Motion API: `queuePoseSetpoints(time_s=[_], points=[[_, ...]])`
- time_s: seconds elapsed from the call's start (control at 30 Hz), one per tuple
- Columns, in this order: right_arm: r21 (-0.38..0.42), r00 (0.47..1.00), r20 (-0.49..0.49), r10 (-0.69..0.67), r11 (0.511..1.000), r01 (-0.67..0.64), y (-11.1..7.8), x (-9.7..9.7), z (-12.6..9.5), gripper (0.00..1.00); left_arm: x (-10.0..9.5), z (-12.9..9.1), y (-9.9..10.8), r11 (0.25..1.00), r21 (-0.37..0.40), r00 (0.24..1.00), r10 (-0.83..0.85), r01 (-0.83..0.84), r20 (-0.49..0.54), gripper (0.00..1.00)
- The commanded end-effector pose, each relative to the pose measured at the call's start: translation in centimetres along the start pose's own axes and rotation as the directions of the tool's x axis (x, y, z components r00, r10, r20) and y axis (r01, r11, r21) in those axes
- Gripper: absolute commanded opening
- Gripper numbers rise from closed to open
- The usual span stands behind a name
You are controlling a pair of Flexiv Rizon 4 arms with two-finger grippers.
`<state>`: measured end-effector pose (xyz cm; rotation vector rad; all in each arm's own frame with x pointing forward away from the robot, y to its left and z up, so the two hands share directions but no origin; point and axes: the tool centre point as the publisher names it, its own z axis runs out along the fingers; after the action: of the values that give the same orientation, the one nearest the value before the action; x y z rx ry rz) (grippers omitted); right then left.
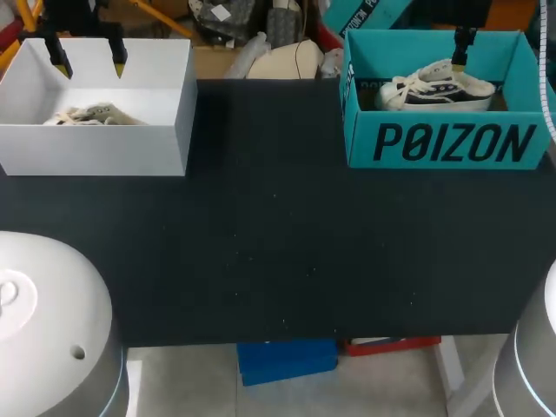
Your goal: Take the shoe out of the shoebox, open the shoe tongue, remove and reinsert the insole, then place the shoe into the shoebox
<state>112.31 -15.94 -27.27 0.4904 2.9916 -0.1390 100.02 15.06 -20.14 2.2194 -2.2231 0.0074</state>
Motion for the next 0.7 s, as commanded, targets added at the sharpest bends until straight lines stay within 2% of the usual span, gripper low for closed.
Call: queuePoseSetpoints(time_s=[0.03, 0.27, 0.37, 0.7], points=[[0.001, 0.998, -0.053, -0.028, 1.000, 0.028, 0.3, -2.0, 2.3, 0.45, 0.0, -0.1, 0.0, 1.000, -0.002, 1.000, 0.000, 0.000, 0.001, 1.00], [-0.011, 0.998, -0.054, -0.045, 0.999, 0.044, 0.1, -2.6, 4.2, 0.42, 0.0, -0.1, 0.0, 1.000, -0.002, 1.000, 0.000, 0.000, 0.001, 1.00], [-0.020, 0.997, -0.056, -0.055, 0.998, 0.053, 0.1, -2.3, 5.1, 0.45, 0.0, -0.1, 0.0, 1.000, -0.002, 1.000, 0.000, 0.000, 0.001, 1.00], [-0.042, 0.992, -0.071, -0.109, 0.993, 0.106, 0.7, -0.8, 7.5, 0.42, 0.0, -0.1, 0.0, 1.000, -0.002, 1.000, 0.000, 0.000, 0.001, 1.00]])
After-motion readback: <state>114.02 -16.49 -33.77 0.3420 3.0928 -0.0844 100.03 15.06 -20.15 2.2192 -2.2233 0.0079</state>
